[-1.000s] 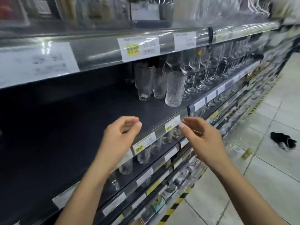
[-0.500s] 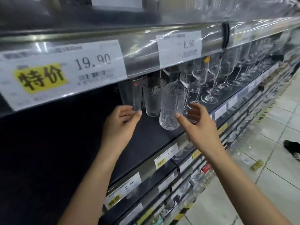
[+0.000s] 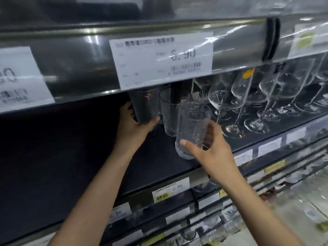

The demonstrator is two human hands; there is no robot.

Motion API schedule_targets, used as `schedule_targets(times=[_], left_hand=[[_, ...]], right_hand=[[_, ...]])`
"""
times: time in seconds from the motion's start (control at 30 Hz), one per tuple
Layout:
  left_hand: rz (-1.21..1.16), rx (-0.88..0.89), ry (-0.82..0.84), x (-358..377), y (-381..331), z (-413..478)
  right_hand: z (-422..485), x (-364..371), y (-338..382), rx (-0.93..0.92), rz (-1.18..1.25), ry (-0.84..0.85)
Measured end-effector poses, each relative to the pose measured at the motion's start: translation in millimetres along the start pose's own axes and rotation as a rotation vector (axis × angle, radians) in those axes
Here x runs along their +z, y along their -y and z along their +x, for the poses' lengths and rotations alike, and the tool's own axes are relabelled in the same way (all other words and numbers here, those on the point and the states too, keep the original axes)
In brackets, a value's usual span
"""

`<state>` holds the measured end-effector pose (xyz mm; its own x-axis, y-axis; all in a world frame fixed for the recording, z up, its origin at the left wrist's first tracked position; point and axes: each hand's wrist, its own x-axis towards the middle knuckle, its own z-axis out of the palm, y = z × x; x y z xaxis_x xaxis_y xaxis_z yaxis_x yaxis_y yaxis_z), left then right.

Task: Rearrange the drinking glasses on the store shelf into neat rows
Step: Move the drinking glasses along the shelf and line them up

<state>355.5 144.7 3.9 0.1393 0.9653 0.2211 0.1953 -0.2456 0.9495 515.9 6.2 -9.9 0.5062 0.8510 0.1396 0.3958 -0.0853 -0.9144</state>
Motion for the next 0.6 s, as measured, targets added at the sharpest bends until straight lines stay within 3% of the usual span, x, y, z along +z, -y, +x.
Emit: schedule_targets(times=[0.27,0.6], left_hand=[[0.102,0.022,-0.007,22.1,9.6,15.5],[0.192,-0.136,-0.167,18.8,13.2,1.8]], right_hand=[[18.7,-13.5,-10.6,-0.083,0.004,0.219],[31.4,-14.5,-14.0,-0.130,0.005,0.270]])
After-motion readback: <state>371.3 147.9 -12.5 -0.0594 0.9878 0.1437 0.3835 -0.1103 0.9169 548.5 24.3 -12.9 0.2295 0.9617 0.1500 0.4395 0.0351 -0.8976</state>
